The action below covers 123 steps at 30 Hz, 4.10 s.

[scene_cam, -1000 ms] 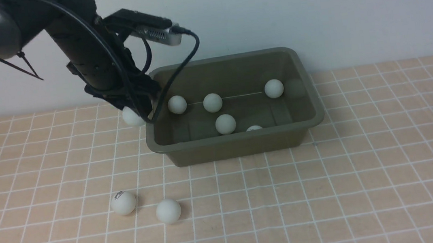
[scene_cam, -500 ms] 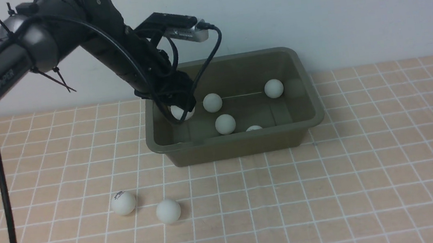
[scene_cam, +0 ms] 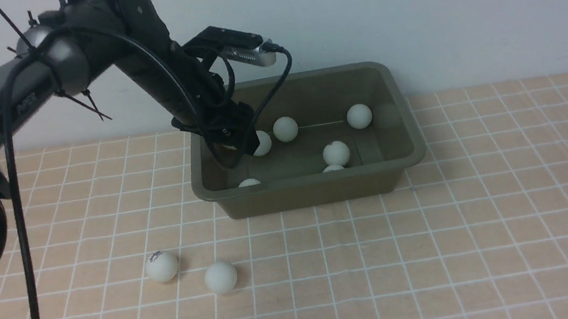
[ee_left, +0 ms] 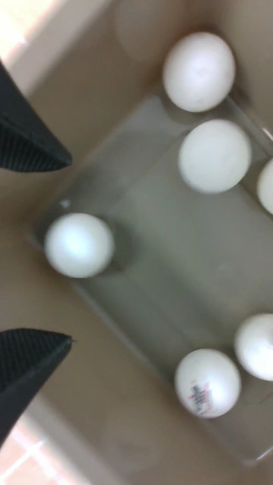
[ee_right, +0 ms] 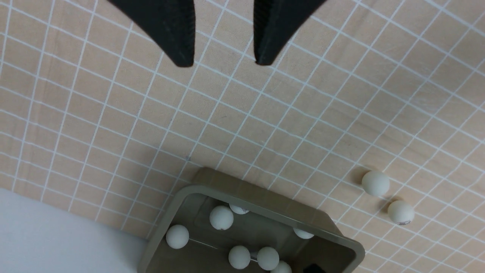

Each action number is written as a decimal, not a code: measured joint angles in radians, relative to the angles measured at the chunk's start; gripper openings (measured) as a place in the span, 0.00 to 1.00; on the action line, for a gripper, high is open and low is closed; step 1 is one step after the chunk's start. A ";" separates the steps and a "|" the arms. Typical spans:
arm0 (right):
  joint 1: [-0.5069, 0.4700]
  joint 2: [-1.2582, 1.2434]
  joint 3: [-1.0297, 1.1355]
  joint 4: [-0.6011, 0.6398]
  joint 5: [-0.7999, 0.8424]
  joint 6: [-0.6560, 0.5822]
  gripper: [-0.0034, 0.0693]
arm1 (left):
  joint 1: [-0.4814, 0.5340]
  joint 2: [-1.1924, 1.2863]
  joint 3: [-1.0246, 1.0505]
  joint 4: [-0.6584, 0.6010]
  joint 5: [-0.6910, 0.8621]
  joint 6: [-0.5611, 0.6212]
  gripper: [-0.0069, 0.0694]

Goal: Put the table tennis balls into the box on the light coffee tablecloth.
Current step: 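Drop the ball into the bin, then reach for and grasp a ping pong ball on the table beside the basket, then drop the ball into the bin, then reach for and grasp a ping pong ball on the table beside the basket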

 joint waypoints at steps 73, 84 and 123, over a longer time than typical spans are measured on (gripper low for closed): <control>0.000 0.000 0.000 0.004 -0.039 -0.015 0.34 | 0.059 -0.228 0.060 0.077 0.080 -0.147 0.51; 0.000 0.000 0.000 0.003 -0.033 -0.016 0.34 | -0.067 -0.065 0.033 0.005 -0.093 0.040 0.51; 0.000 0.000 0.000 0.004 -0.013 -0.019 0.34 | -0.077 -0.310 0.391 0.165 0.089 -0.286 0.69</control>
